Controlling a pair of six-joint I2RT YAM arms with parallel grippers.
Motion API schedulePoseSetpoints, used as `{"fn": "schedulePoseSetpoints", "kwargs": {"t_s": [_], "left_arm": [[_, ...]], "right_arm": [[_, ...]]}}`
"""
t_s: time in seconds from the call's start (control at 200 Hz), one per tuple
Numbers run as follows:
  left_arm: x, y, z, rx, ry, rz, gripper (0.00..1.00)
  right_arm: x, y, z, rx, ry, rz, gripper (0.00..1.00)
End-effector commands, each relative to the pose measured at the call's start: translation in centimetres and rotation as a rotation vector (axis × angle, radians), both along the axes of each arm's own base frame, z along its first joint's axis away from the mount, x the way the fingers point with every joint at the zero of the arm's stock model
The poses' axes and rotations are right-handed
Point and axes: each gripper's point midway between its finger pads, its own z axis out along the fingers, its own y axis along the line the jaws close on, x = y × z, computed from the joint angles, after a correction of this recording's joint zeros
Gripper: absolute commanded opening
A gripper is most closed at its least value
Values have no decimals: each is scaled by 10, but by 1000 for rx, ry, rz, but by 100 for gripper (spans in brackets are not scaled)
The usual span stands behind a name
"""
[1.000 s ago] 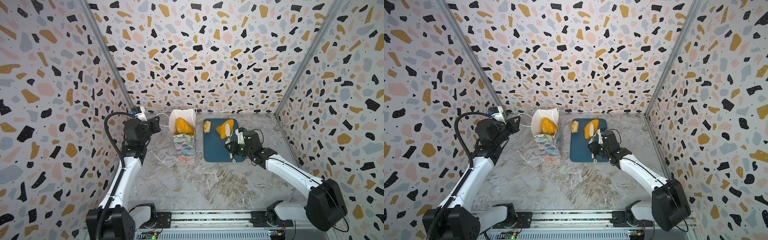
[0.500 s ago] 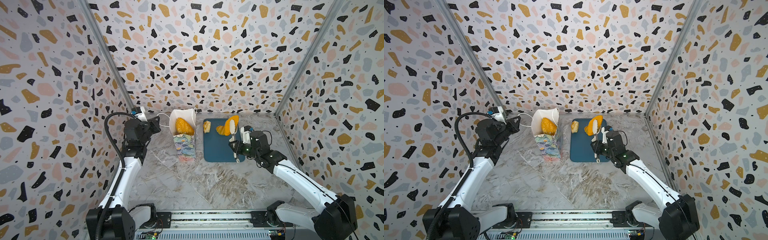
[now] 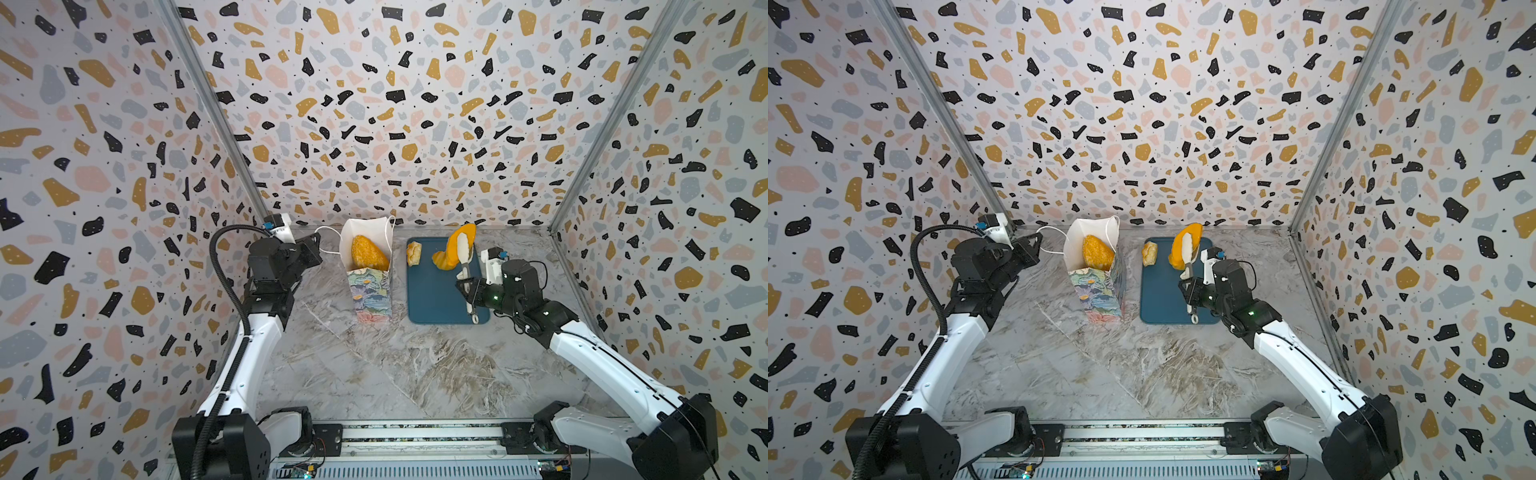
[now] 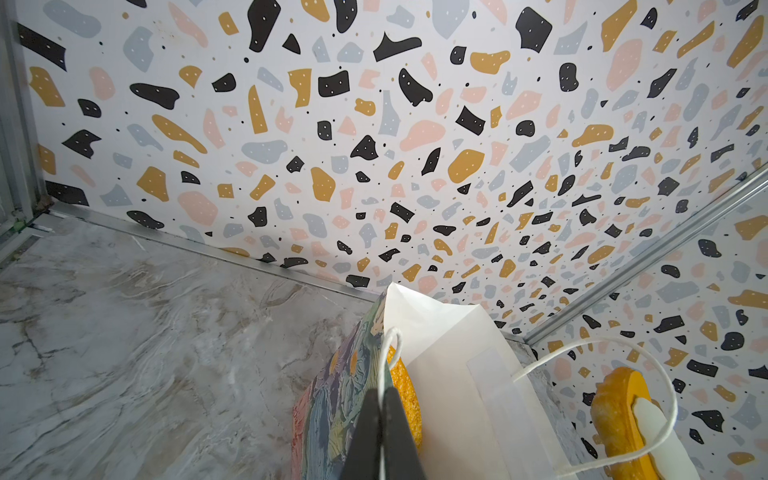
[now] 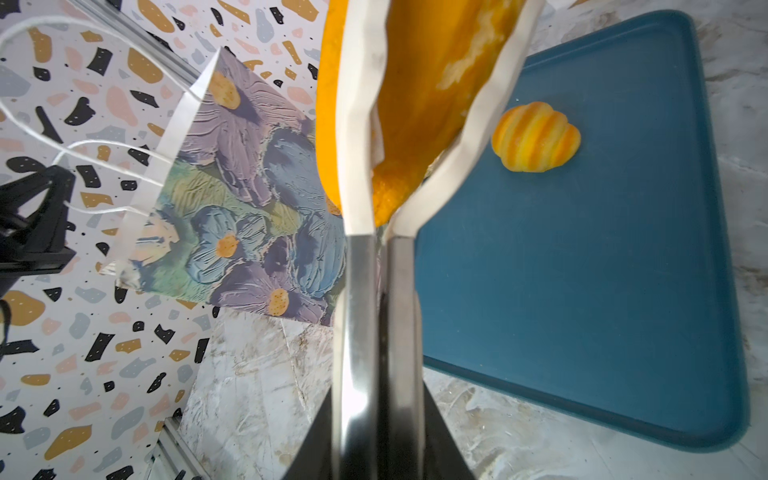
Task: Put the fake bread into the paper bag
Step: 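Lift the flat orange bread with the tongs and carry it toward the bag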
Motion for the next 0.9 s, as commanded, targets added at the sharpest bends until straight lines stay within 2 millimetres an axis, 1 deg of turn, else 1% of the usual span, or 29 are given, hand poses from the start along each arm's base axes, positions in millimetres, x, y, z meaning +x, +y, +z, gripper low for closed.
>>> {"fn": "schedulePoseSetpoints", "kwargs": {"t_s": [0.0,0.16,0.225,0.315,0.501,0.676,0.896], "left_arm": [[1,-3,8,-3,-44,-16,0],[3,-5,5,-3,-38,-25,0],[2,-5,5,-3,-40,-27,0],[1,-4,7,0,-47,-22,0],[1,-5,7,-1,-47,-24,0],[2,-6,6,-10,-42,-31,0],[1,-6,8,-12,-49,-30,0]], "right_arm": [[2,11,51,45,-130,24,26],[-3,26,61,43,-138,67,26],[-4,26,60,33,-137,65,26],[-6,28,64,37,-147,66,26],[-13,38,90,22,-210,85,27],[-19,49,100,-5,-223,100,27],[-24,70,113,-28,-253,142,27]]}}
